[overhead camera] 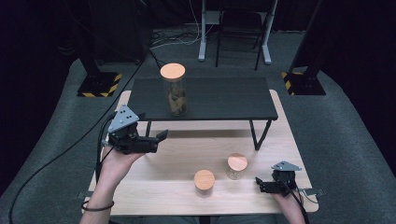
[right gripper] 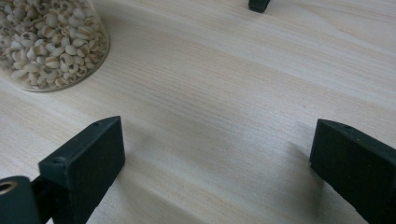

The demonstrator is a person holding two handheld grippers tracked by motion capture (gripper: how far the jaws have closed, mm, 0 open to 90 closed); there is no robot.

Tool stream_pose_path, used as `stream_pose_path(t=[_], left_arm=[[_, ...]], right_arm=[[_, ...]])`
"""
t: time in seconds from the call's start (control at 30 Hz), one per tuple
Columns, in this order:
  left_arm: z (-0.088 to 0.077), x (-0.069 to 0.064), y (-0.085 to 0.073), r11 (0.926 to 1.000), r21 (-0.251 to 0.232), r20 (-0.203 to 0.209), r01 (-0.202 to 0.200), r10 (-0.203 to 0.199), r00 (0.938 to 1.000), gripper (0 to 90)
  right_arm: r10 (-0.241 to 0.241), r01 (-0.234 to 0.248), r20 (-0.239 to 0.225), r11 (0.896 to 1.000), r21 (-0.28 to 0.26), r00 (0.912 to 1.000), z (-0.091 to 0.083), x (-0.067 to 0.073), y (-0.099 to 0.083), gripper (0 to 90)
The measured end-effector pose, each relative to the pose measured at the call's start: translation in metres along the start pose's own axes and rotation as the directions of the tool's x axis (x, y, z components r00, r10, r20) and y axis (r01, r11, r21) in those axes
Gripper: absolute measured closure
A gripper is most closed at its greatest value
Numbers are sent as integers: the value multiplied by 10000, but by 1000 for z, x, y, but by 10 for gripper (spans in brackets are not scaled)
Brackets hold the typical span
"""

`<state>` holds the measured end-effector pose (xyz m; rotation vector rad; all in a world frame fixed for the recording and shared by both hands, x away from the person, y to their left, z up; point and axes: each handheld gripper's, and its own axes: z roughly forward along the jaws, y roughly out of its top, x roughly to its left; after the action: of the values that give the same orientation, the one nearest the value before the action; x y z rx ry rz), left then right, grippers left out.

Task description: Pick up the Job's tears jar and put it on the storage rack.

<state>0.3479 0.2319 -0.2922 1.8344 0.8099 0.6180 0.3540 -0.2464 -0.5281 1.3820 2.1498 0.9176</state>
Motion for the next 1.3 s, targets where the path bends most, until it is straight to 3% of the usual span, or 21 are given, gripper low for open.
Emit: stream_pose_path(t=[0.37, 0.63, 0.77, 0.97, 1.3], left_arm=[[-15, -13, -36, 10000, -1, 51, -82, 82, 10000, 57], [-31, -20, -49, 9995, -175, -301, -281, 276, 9992, 59], [-37, -23, -58, 9992, -319, -190, -259, 253, 9995, 61], [-39, -25, -67, 9984, -438, -374, -351, 334, 9987, 65], [-39, -23, -84, 9985, -540, -664, 1, -36, 9978, 64]], right_arm=[[41, -41, 36, 10000, 3, 10000, 0, 0, 0, 25], [70, -70, 55, 10000, 3, 10000, 0, 0, 0, 25], [96, -96, 67, 10000, -3, 9999, 0, 0, 0, 25], [93, -93, 65, 10000, -2, 9999, 0, 0, 0, 24], [70, -70, 40, 10000, -1, 10000, 0, 0, 0, 24]])
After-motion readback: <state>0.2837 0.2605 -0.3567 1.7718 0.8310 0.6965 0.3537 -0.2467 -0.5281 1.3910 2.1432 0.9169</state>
